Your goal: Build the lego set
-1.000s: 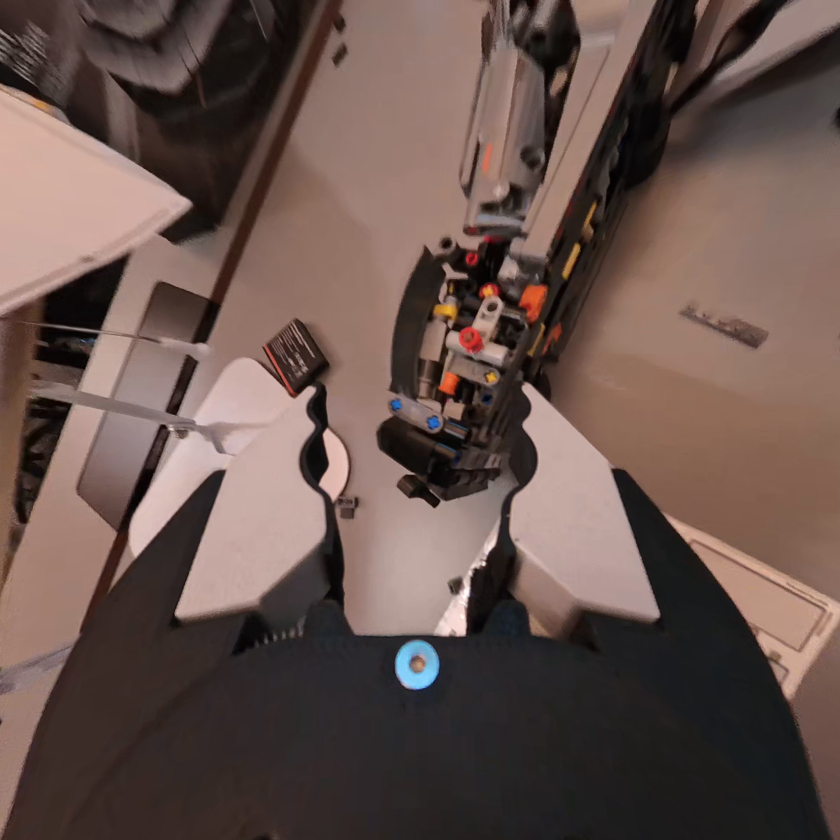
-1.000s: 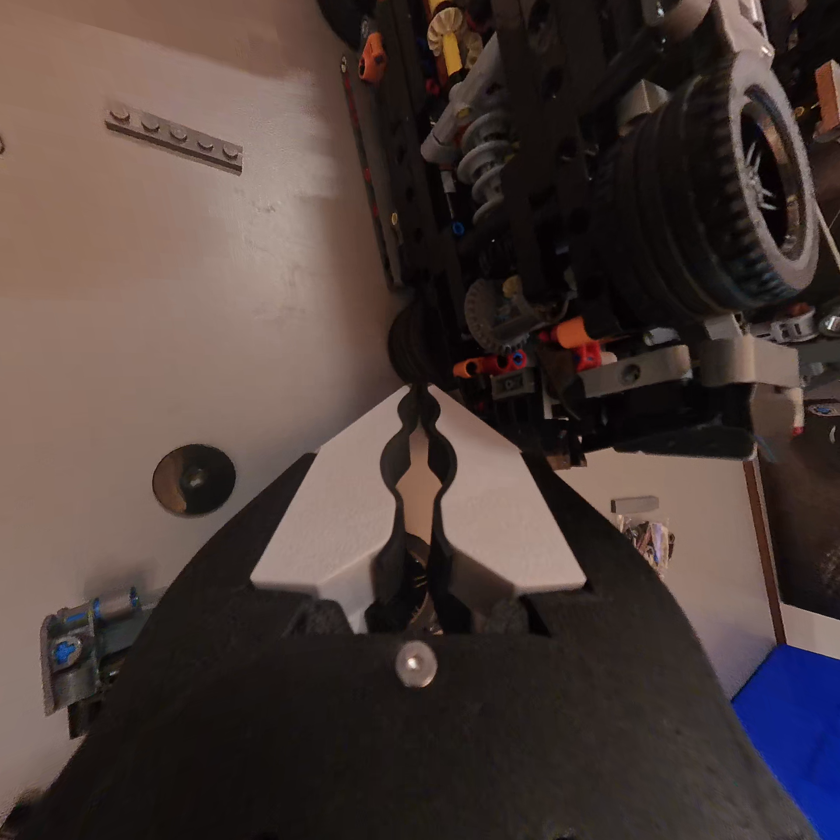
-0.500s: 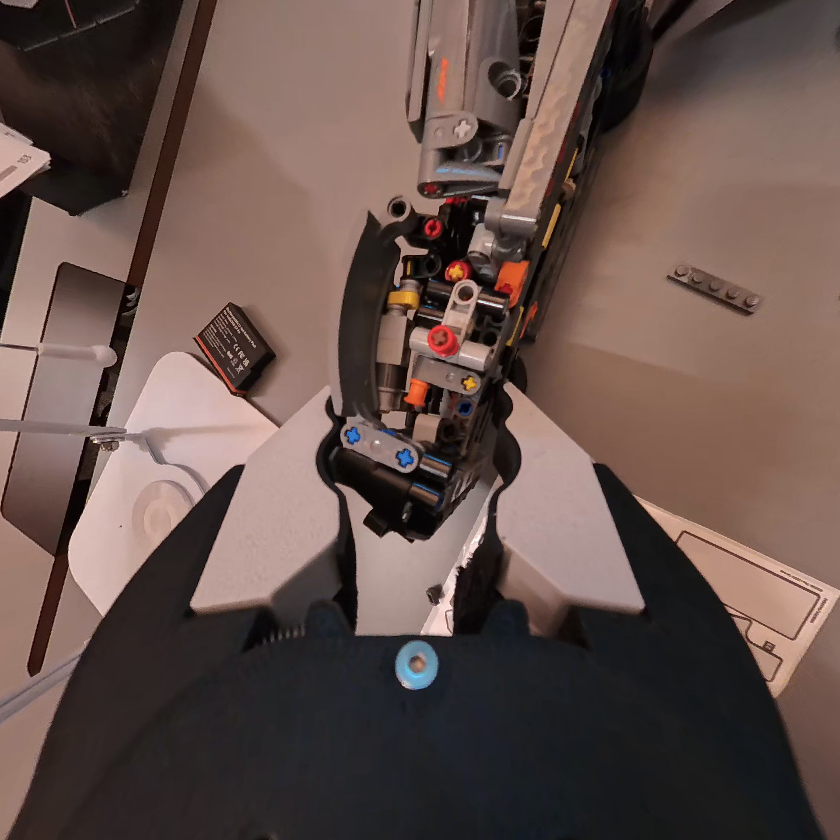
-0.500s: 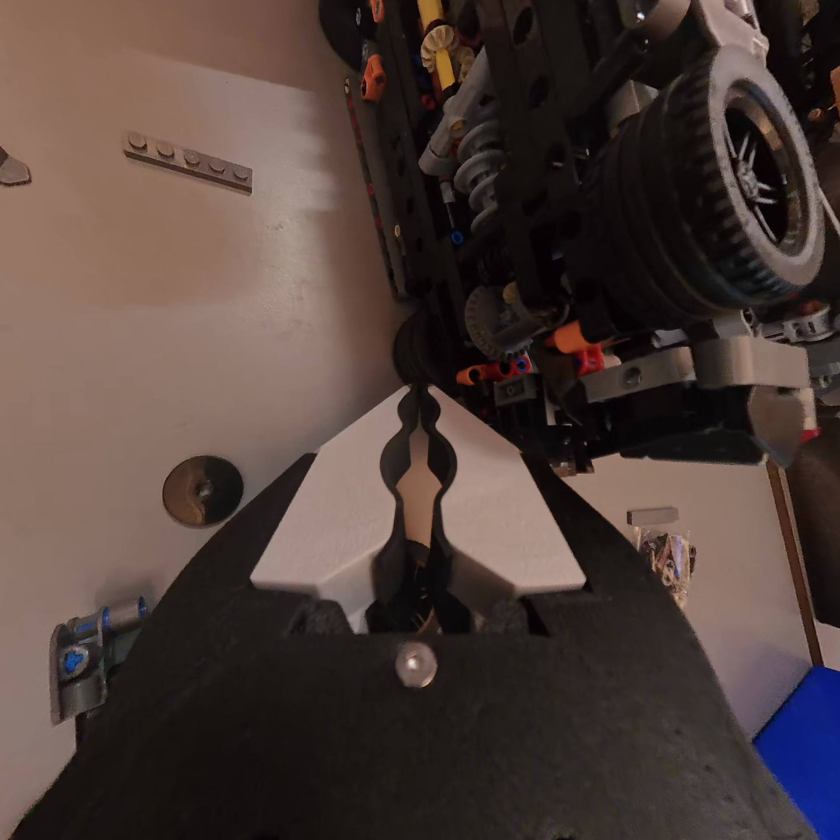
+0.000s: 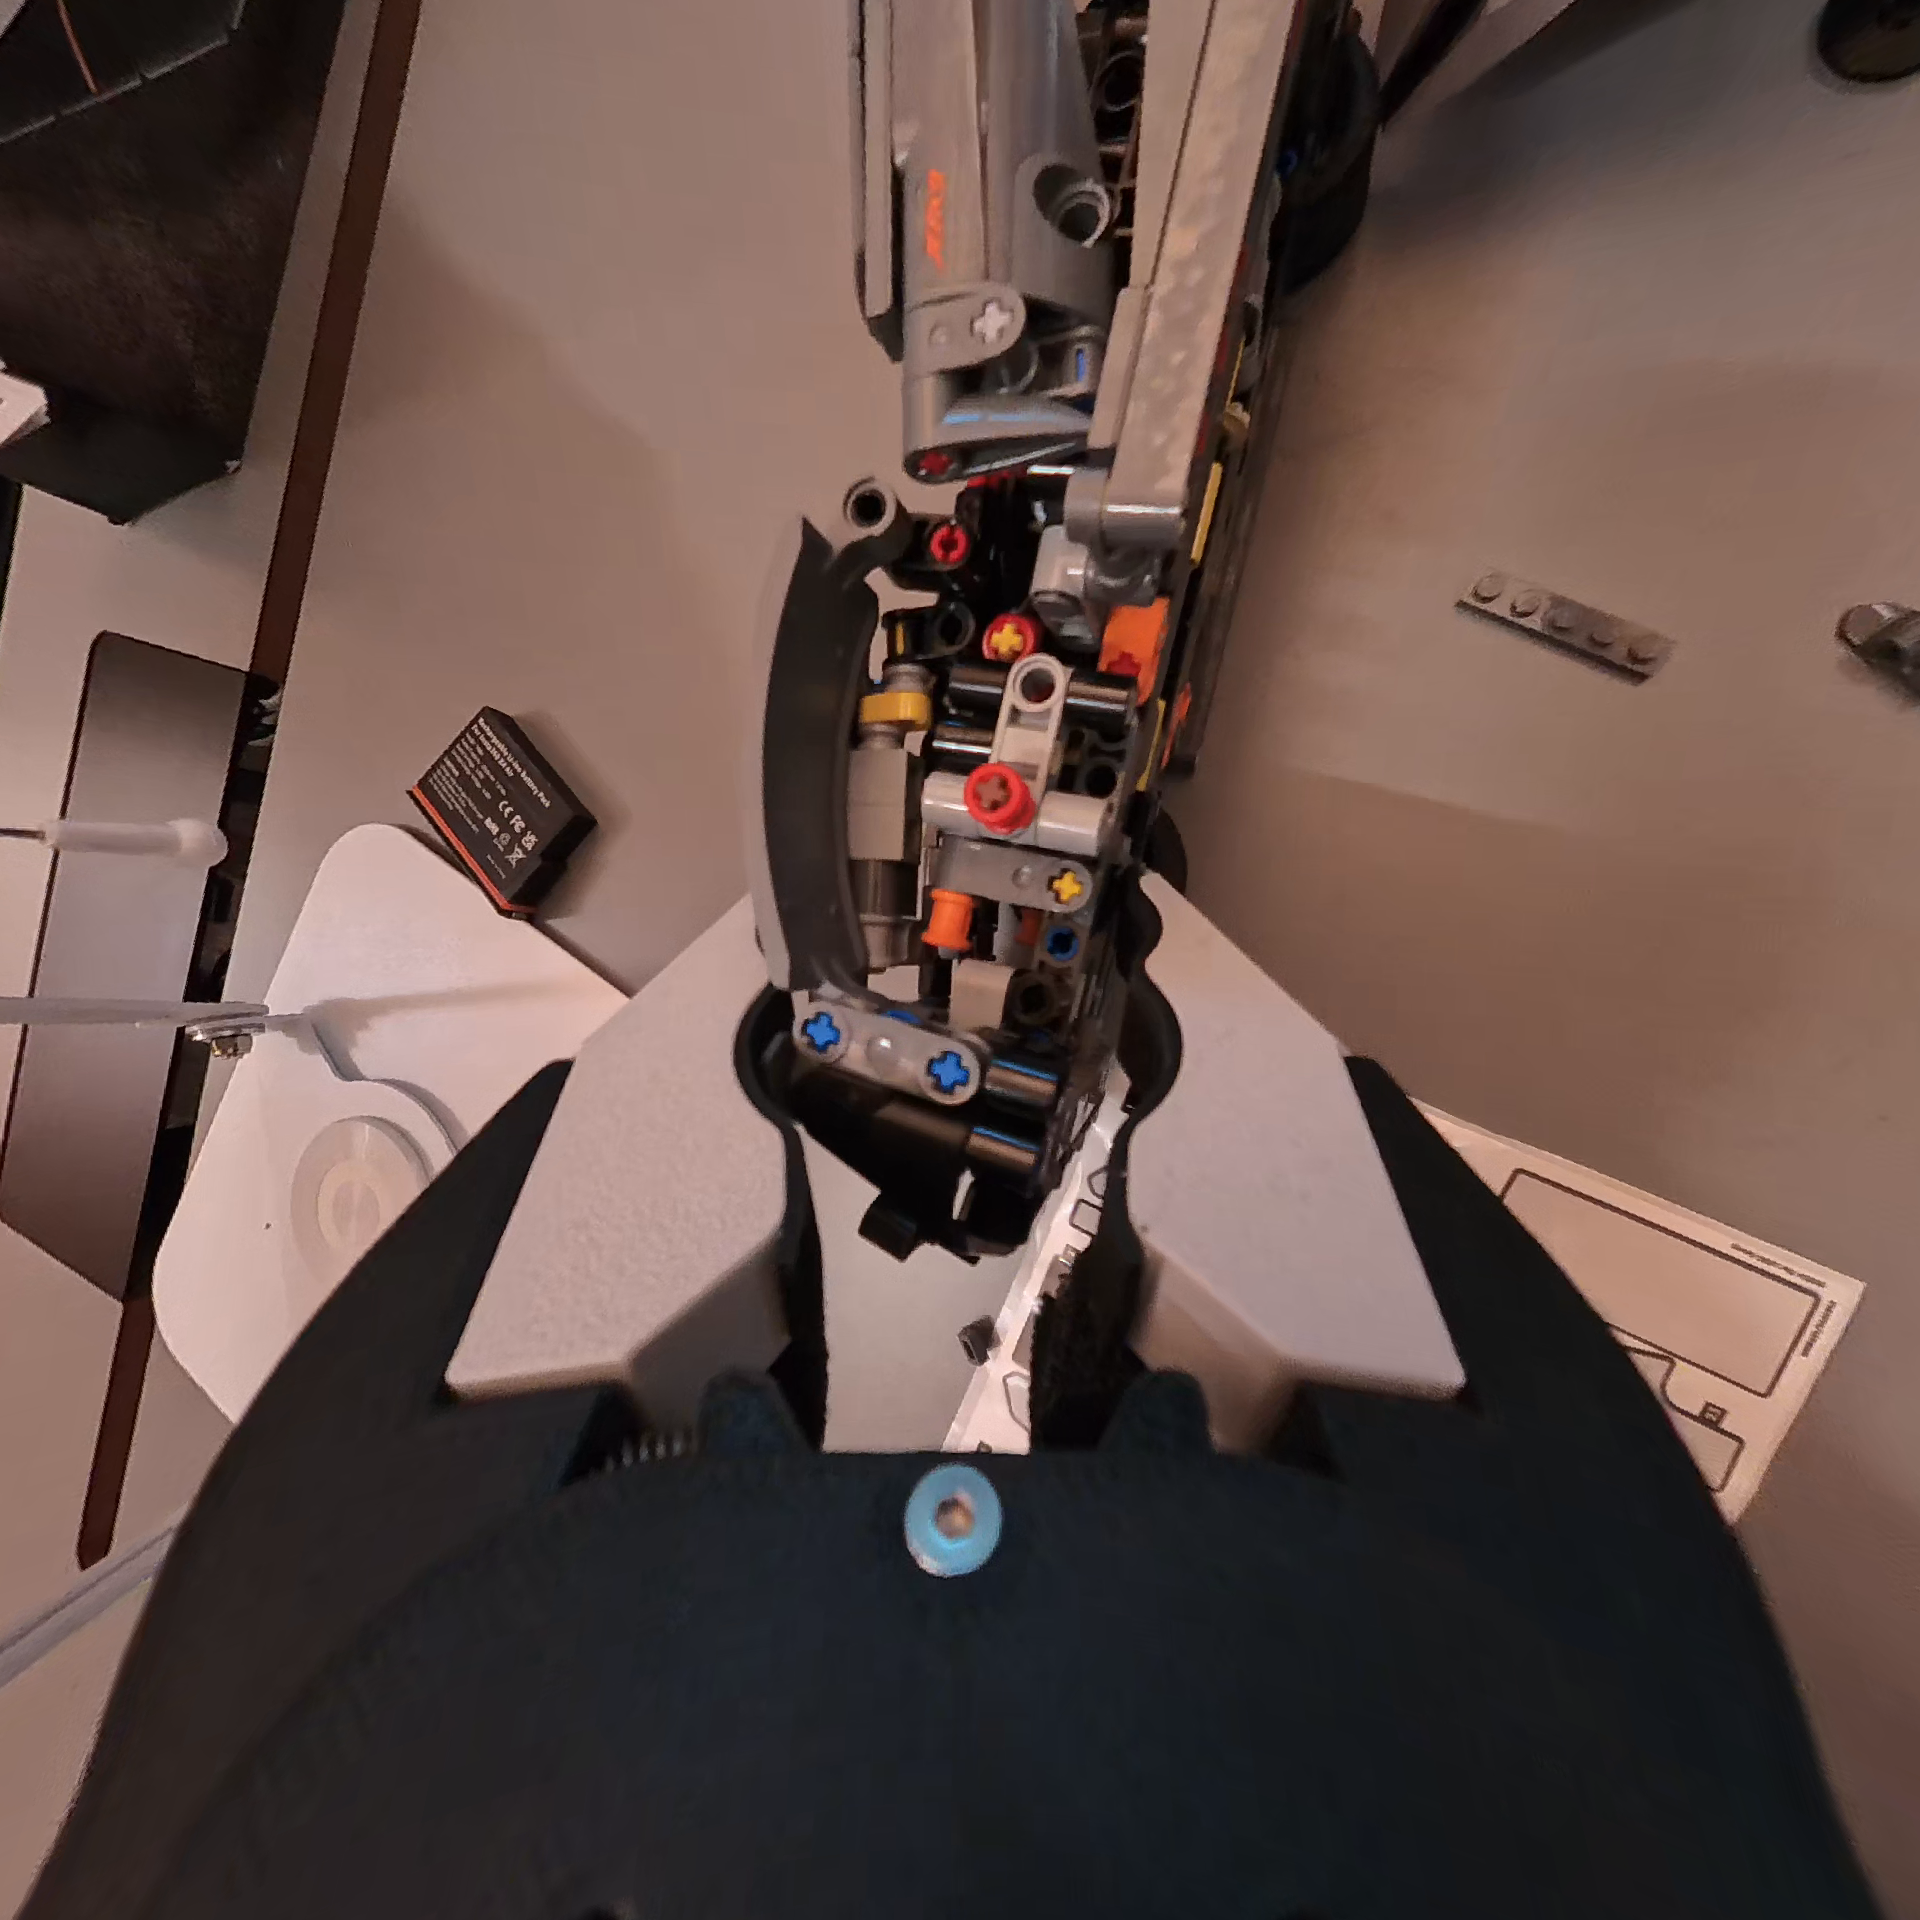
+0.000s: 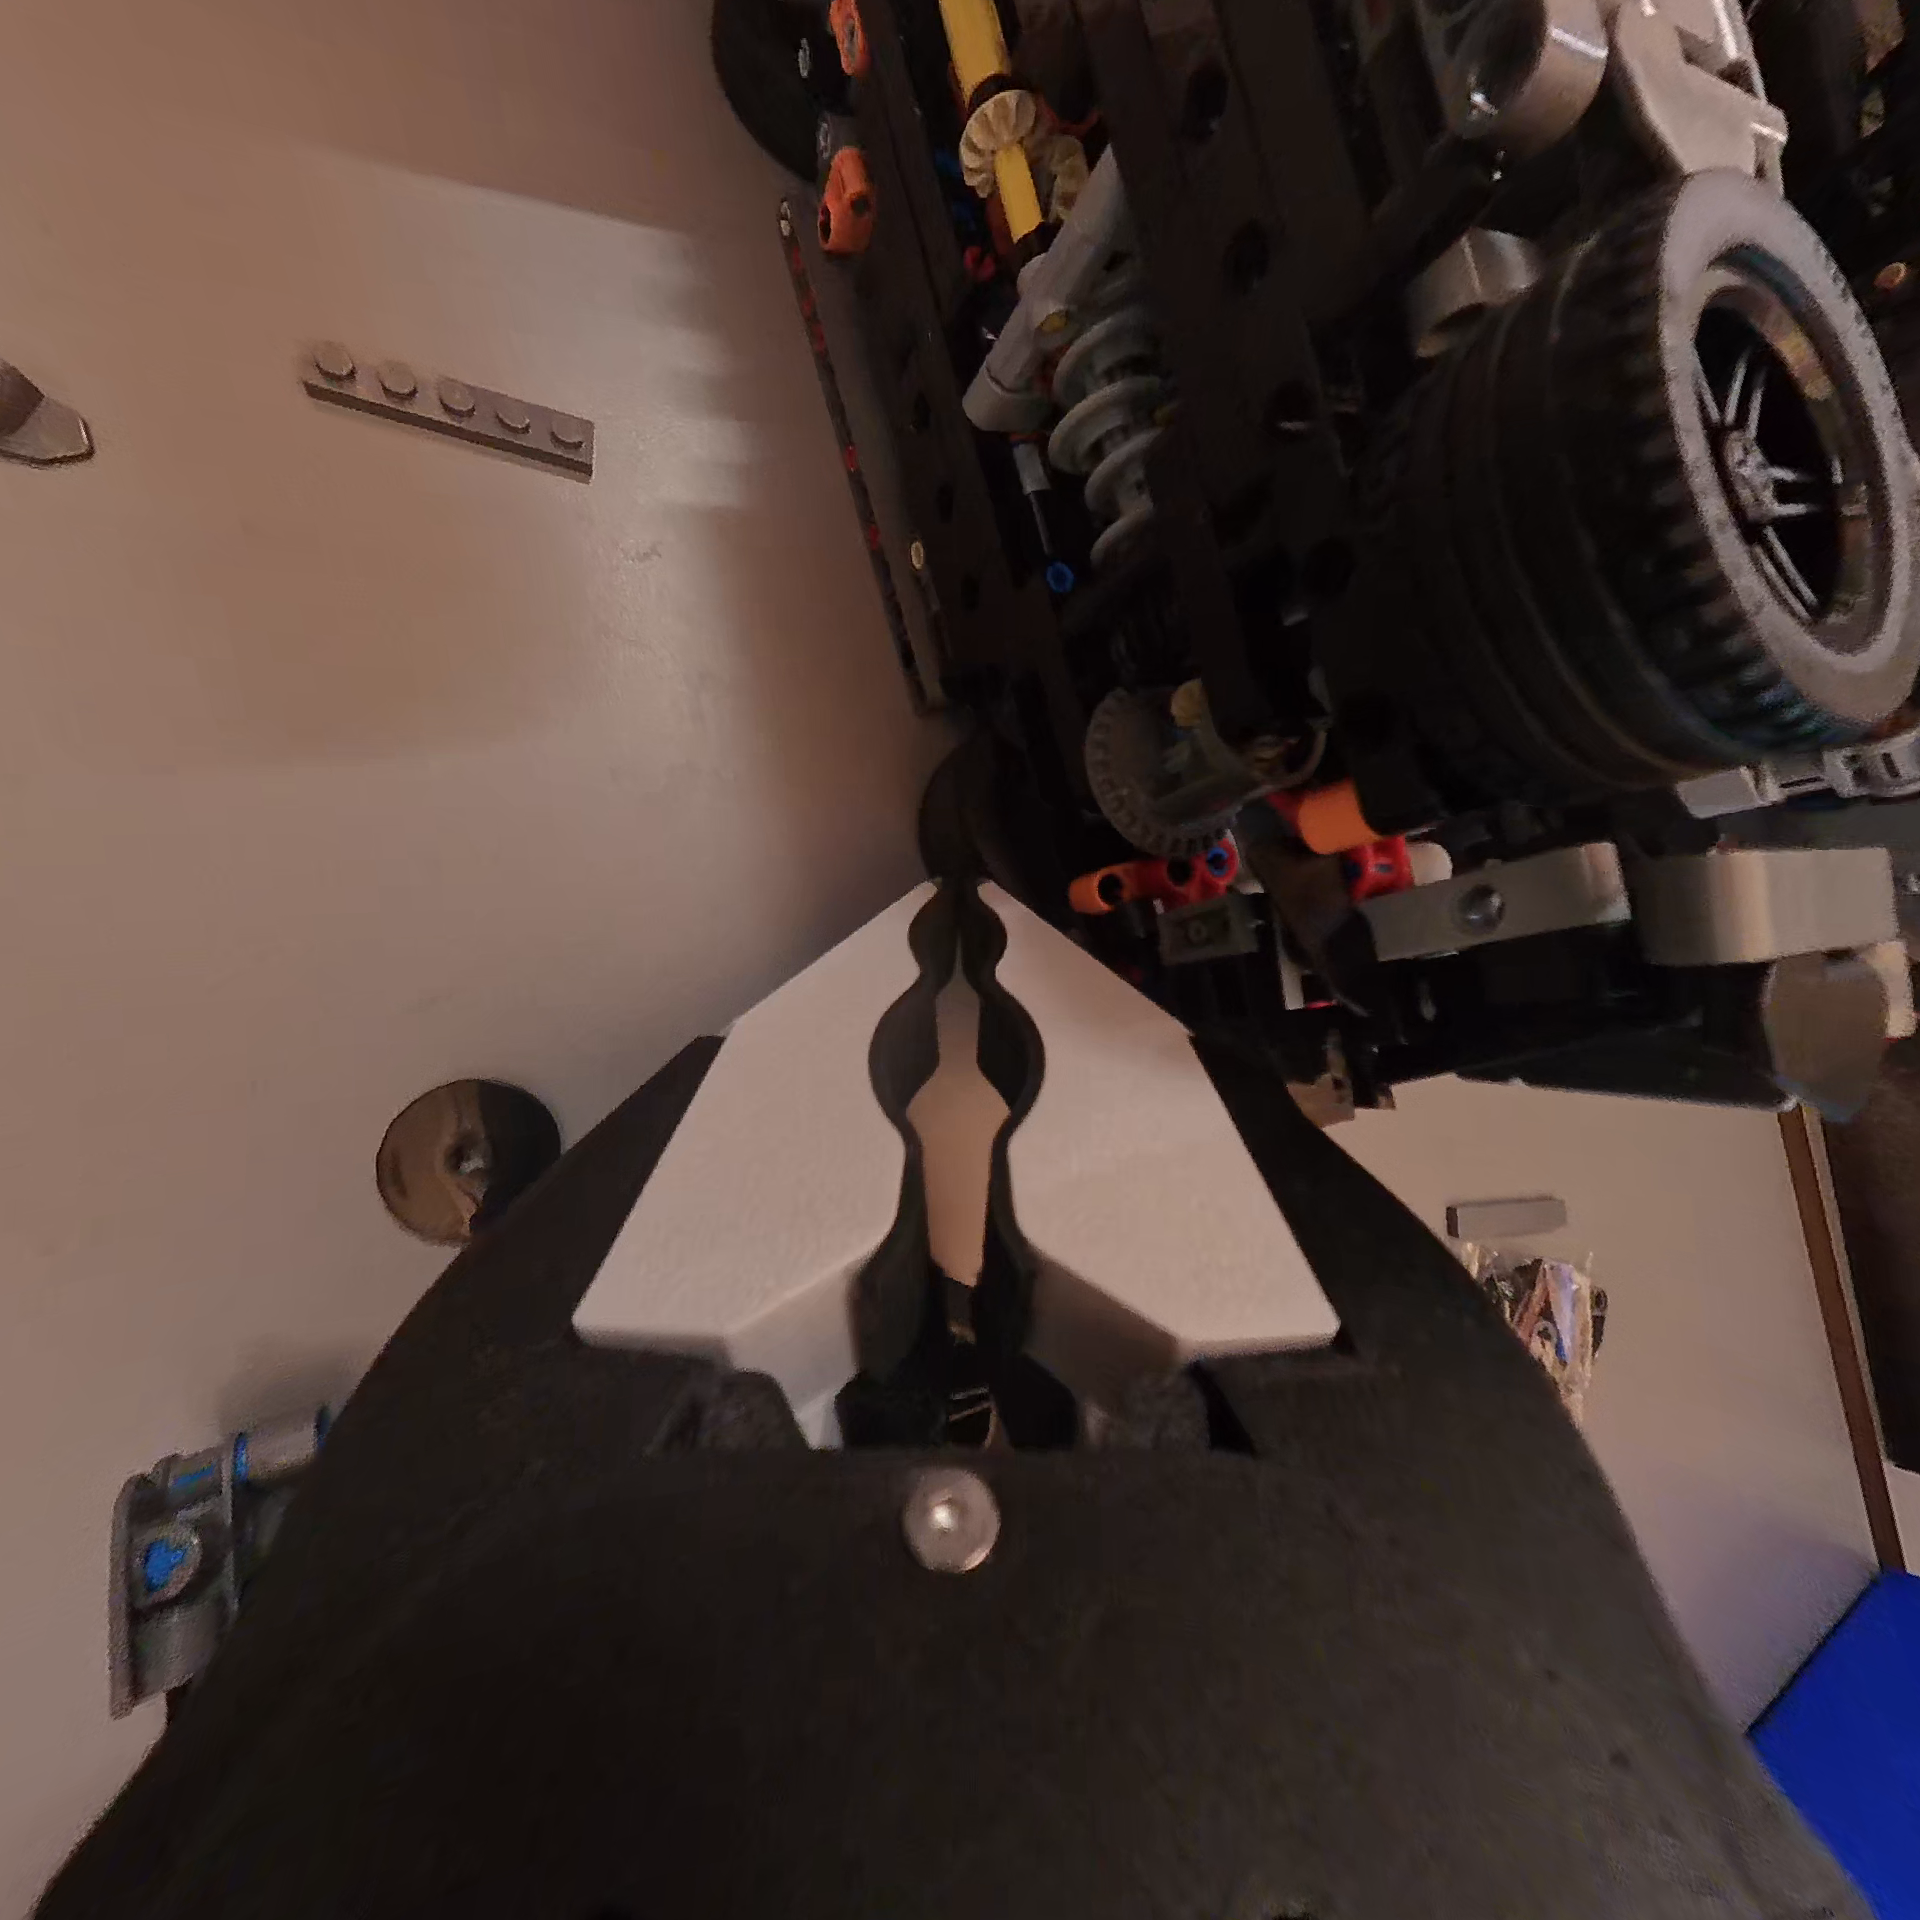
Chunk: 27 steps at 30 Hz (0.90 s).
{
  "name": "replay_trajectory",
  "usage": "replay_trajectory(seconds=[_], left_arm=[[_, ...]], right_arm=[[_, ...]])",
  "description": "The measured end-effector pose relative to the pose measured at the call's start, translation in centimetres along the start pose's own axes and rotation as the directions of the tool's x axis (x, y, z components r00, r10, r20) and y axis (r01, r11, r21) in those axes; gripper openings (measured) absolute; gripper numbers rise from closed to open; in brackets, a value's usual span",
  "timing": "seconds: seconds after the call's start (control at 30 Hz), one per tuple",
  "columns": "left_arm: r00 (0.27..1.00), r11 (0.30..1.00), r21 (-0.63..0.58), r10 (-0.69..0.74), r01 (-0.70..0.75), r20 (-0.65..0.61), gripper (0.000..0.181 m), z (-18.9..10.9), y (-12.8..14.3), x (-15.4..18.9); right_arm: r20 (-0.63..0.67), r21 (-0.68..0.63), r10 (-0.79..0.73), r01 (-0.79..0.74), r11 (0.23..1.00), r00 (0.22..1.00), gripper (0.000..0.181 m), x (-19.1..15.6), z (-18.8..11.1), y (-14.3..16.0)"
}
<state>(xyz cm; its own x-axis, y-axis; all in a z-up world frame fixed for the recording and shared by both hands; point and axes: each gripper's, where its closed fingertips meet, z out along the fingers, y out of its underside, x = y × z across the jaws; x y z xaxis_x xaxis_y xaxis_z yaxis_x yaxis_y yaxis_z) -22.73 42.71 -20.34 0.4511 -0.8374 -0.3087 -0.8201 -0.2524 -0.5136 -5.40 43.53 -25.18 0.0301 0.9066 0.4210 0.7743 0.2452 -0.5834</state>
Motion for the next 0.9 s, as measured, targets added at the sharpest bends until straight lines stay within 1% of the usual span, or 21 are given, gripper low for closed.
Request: replay_trajectory(seconds=[0.27,0.37,0.43,0.6,0.7,0.9], left_arm=[[0.999,0.999,0.003,0.043,-0.043,0.005,0.055,-0.4,-0.4,0.4],[0.999,0.999,0.019,0.051,-0.051,-0.006,0.052,-0.6,-0.9,0.9],[0.998,0.998,0.006,0.055,-0.055,0.004,0.052,-0.5,-0.9,0.9],[0.999,0.999,0.008,0.046,-0.046,-0.010,0.052,-0.2,-0.6,0.9],[0.999,0.999,0.003,0.049,-0.049,-0.007,0.052,-0.2,-0.7,0.9],[0.999,0.999,0.001,0.045,-0.045,-0.007,0.052,-0.2,-0.7,0.9]], right_arm=[[0.005,0.004,0.001,-0.001,1.000,1.000,0.000,-0.2,0.3,-0.3],[0.005,0.044,-0.001,0.001,0.999,1.000,0.000,-0.4,0.5,-1.4],[-0.002,0.037,-0.021,0.021,0.999,1.000,0.000,-0.4,0.7,-1.8],[-0.010,0.033,-0.010,0.010,0.999,1.000,0.000,0.2,-0.2,-0.9],[-0.038,0.021,-0.005,0.006,1.000,0.999,0.000,1.0,-0.9,-0.2],[-0.051,0.004,-0.024,0.024,1.000,0.998,0.000,1.0,-0.7,-0.3]])
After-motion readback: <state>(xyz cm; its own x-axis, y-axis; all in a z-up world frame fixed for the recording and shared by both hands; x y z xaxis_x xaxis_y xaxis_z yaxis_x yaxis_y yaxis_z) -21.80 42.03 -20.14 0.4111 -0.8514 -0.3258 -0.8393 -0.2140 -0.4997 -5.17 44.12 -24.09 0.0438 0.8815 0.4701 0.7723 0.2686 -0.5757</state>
